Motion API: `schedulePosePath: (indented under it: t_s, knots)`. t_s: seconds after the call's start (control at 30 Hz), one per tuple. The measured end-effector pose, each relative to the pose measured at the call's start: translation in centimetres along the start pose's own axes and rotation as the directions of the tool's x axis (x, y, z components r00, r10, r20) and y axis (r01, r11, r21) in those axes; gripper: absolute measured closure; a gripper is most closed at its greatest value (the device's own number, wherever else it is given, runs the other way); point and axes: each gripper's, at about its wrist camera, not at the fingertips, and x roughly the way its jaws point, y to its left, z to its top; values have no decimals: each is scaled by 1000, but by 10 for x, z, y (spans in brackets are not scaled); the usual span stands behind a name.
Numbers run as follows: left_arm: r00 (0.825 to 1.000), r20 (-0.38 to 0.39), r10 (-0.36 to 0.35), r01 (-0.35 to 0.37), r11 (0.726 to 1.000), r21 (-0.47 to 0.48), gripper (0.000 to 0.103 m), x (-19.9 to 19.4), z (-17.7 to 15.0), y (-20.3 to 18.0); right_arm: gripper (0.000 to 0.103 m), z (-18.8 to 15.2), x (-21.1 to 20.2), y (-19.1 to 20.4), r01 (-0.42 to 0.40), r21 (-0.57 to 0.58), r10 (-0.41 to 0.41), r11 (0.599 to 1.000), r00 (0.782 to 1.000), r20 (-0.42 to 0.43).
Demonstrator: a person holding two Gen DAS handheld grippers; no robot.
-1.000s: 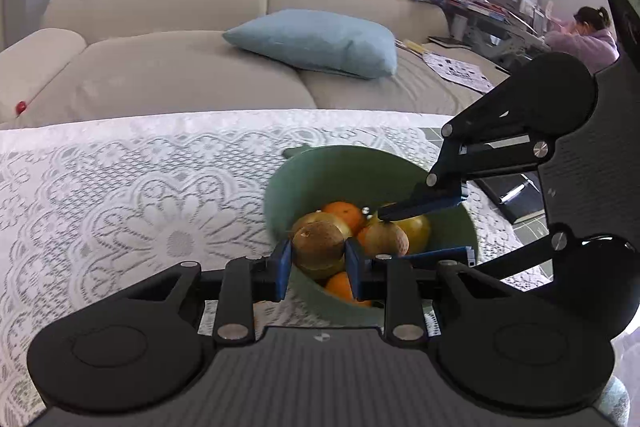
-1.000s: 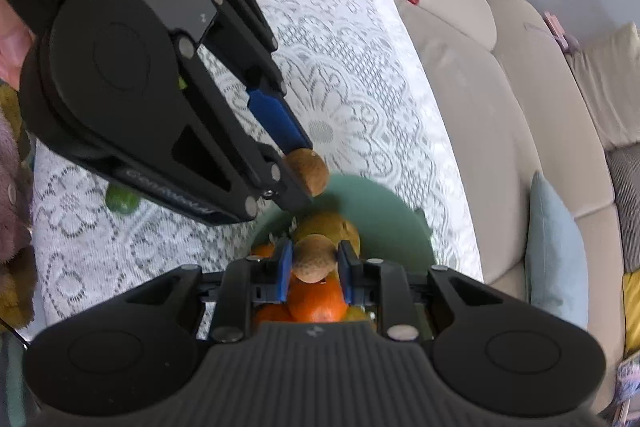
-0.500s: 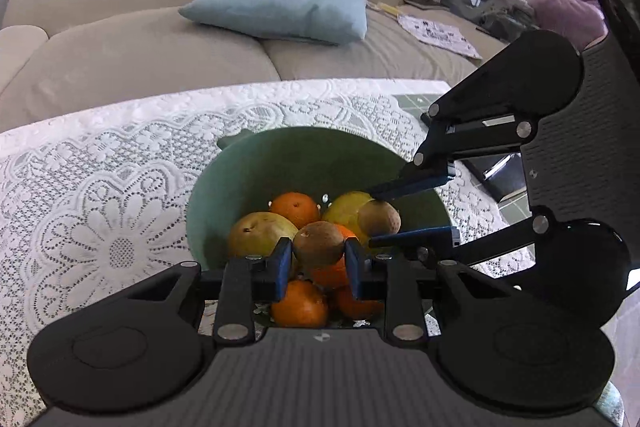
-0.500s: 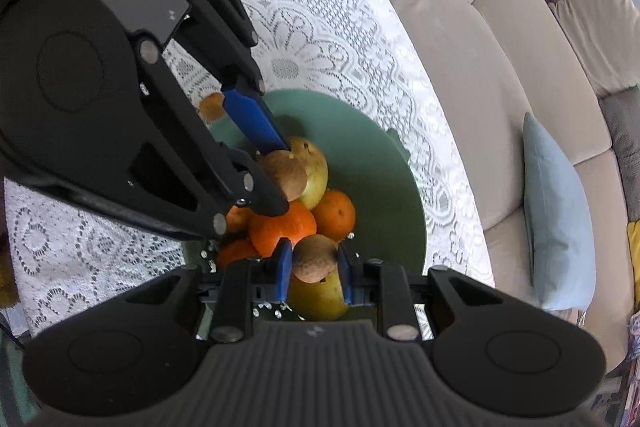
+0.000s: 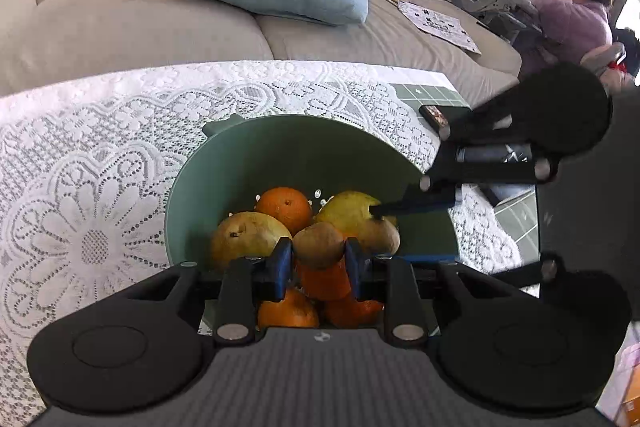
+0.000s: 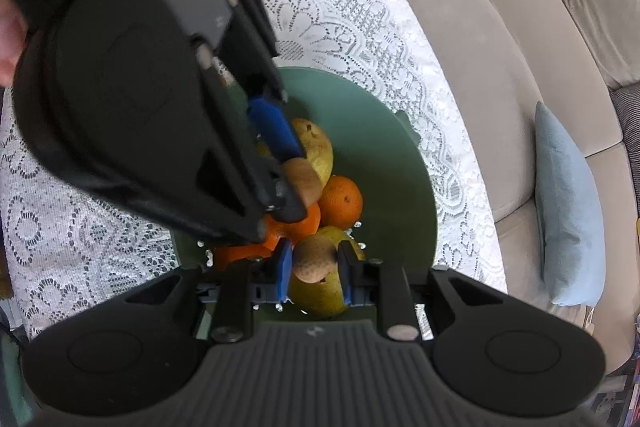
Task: Organize fruits
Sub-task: 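Lift both kiwis and carry them over the green colander, then lower both kiwis into the colander and open both grippers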
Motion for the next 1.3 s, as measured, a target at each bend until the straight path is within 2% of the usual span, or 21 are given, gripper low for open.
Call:
schedulePosePath:
  t_s: [0.07,0.2,0.53,0.7,0.87,1.1,1.3]
  knots:
    - [1000,-6,-9,9,999,-31,72,1,2,5,83,1,2,-1,-1,-6,1,1000,1000,-1]
    - [998,-21,57,-58,998,-31,72,2,1,10,83,1,3,-4,-7,-3,7,1000,1000,0]
    - [994,-97,46,-49,998,-33,72,5,-3,17,82,3,-2,-1,-8,-17,9,1000,1000,29]
    - [994,-101,45,-50,998,-46,70,0,-5,18,82,7,-8,4,-31,-23,32,999,998,46]
    - [996,-79,28,-33,998,-57,62,-9,-7,20,83,12,-12,8,-58,-18,60,998,996,66]
    - [999,-21,32,-34,997,-65,62,-31,-13,23,83,20,-12,14,-92,-14,93,996,992,81]
    - [996,35,83,-80,994,-71,61,-48,-16,26,82,26,-6,15,-103,-7,104,995,991,84]
